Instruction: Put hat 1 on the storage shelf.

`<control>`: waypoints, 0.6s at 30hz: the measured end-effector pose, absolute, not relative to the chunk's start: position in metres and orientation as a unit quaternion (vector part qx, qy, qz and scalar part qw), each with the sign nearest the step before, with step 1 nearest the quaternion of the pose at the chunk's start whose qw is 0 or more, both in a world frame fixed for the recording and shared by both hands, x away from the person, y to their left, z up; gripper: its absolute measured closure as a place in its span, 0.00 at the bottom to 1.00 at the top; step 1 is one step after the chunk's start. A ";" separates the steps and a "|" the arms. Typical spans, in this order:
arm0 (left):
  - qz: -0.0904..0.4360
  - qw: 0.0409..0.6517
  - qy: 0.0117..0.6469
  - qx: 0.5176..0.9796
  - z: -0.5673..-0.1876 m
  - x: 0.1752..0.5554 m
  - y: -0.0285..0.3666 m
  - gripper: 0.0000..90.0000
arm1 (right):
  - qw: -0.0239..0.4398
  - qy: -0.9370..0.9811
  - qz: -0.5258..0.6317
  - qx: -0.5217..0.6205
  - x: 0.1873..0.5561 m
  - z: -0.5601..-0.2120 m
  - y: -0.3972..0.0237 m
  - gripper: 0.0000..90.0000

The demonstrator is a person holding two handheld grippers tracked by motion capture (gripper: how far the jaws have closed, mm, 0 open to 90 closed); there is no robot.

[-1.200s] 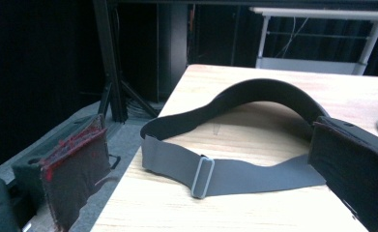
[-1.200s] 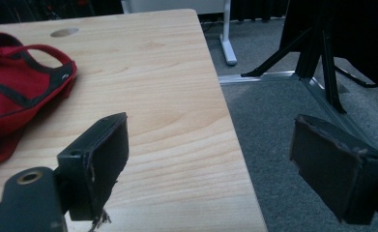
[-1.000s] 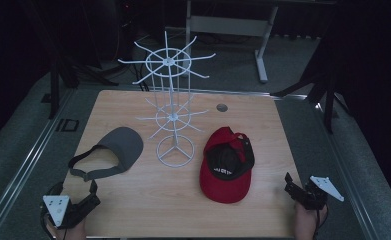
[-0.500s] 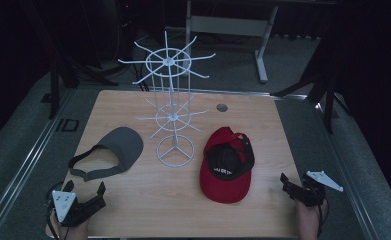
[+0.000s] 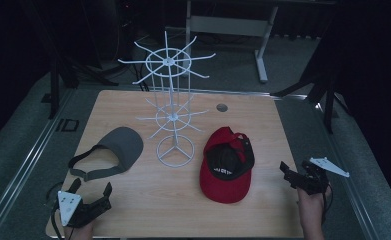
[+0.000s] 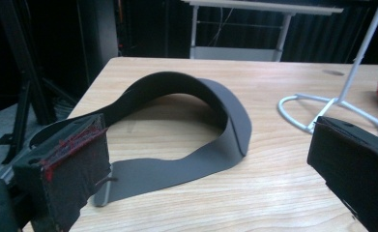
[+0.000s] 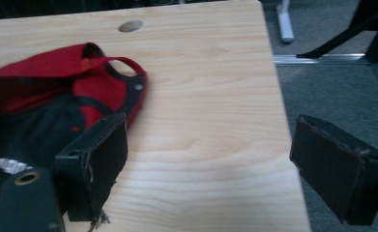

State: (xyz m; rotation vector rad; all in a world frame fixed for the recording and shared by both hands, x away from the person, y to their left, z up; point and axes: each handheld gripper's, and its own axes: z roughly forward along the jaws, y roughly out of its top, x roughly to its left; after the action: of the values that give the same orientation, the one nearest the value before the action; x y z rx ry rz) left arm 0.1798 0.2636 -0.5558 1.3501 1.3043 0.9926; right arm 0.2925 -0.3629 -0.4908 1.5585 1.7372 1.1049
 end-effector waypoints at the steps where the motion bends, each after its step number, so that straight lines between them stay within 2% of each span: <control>1: 0.408 0.493 0.537 0.549 -0.555 0.179 0.263 0.02 | 0.273 0.657 0.407 0.573 0.296 -0.486 -0.357 0.16; 14: 0.395 0.489 0.549 0.551 -0.552 0.177 0.260 0.02 | 0.256 0.690 0.413 0.536 0.322 -0.469 -0.324 0.13; 18: 0.387 0.485 0.552 0.557 -0.553 0.178 0.259 0.02 | 0.237 0.699 0.415 0.532 0.334 -0.472 -0.311 0.14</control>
State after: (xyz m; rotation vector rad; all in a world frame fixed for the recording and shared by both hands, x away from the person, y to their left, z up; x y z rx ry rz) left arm 0.1784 0.2592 -0.5529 1.3558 1.3446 0.9411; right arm 0.3345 -0.3111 -0.4723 1.4593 1.9161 1.1366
